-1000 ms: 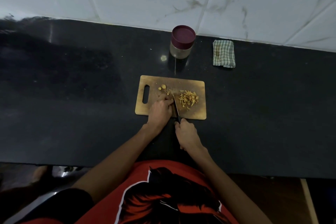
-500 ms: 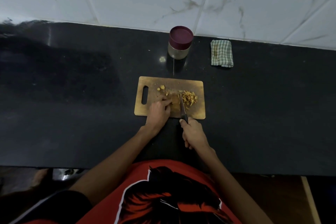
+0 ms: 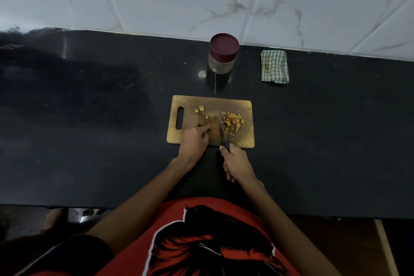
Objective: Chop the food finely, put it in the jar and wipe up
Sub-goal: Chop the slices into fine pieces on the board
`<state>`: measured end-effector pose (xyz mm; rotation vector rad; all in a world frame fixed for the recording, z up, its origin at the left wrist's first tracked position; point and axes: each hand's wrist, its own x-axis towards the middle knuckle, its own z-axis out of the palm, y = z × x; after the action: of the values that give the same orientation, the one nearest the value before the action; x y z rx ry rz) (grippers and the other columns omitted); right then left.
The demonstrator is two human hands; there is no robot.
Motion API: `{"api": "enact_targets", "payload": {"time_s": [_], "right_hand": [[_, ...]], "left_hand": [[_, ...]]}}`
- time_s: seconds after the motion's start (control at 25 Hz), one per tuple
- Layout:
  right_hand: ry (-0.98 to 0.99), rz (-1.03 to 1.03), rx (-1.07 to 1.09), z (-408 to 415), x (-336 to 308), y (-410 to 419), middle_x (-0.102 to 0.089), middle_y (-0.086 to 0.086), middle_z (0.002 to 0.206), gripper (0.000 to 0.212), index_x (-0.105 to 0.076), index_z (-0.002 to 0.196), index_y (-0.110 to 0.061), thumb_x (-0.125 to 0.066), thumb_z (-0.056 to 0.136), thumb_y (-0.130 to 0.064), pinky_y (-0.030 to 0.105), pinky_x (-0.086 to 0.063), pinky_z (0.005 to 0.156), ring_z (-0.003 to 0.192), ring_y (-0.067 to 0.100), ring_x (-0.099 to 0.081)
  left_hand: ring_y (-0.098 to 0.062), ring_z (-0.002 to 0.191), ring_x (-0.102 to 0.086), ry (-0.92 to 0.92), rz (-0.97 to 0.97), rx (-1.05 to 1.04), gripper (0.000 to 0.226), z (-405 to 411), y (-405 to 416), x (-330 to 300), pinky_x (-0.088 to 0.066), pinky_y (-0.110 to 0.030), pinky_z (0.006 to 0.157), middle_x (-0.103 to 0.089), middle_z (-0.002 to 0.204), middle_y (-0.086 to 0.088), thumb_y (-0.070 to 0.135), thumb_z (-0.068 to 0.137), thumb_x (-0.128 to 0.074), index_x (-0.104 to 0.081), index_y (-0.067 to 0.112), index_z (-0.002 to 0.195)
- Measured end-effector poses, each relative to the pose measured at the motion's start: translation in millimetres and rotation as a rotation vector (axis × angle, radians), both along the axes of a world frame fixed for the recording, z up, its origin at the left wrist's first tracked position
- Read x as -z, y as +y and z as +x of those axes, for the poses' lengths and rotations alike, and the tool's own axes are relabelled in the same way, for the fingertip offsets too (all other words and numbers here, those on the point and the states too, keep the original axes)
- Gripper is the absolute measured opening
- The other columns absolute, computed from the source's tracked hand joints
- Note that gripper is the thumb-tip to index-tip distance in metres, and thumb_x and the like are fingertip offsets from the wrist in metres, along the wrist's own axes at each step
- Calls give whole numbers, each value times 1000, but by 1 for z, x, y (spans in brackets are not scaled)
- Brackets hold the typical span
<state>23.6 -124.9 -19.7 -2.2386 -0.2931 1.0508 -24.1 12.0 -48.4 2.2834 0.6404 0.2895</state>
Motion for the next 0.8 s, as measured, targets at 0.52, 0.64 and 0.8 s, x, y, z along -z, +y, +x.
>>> {"api": "enact_targets", "payload": {"time_s": [0.52, 0.64, 0.8], "right_hand": [[-139, -122, -199, 2, 5, 8, -65, 10, 81, 28, -51, 105, -12, -37, 105, -35, 24, -42, 37, 45, 16, -59], [-169, -131, -216, 3, 7, 10, -65, 12, 87, 27, -52, 103, -12, -38, 105, -35, 36, -52, 51, 57, 19, -60], [-194, -131, -225, 4, 9, 14, -65, 13, 93, 27, -53, 105, -12, -39, 104, -35, 46, -56, 67, 71, 24, -62]], "left_hand": [[-23, 84, -60, 5, 108, -38, 24, -2, -2, -1, -54, -34, 72, -60, 102, -15, -7, 84, -52, -70, 0, 99], [-24, 84, -60, 11, 120, -25, 26, -2, -2, -1, -54, -35, 73, -59, 103, -16, -6, 85, -51, -70, 0, 100], [-23, 88, -59, 10, 115, -12, 30, -2, -2, 0, -52, -30, 77, -58, 108, -15, -6, 85, -51, -68, 3, 108]]}}
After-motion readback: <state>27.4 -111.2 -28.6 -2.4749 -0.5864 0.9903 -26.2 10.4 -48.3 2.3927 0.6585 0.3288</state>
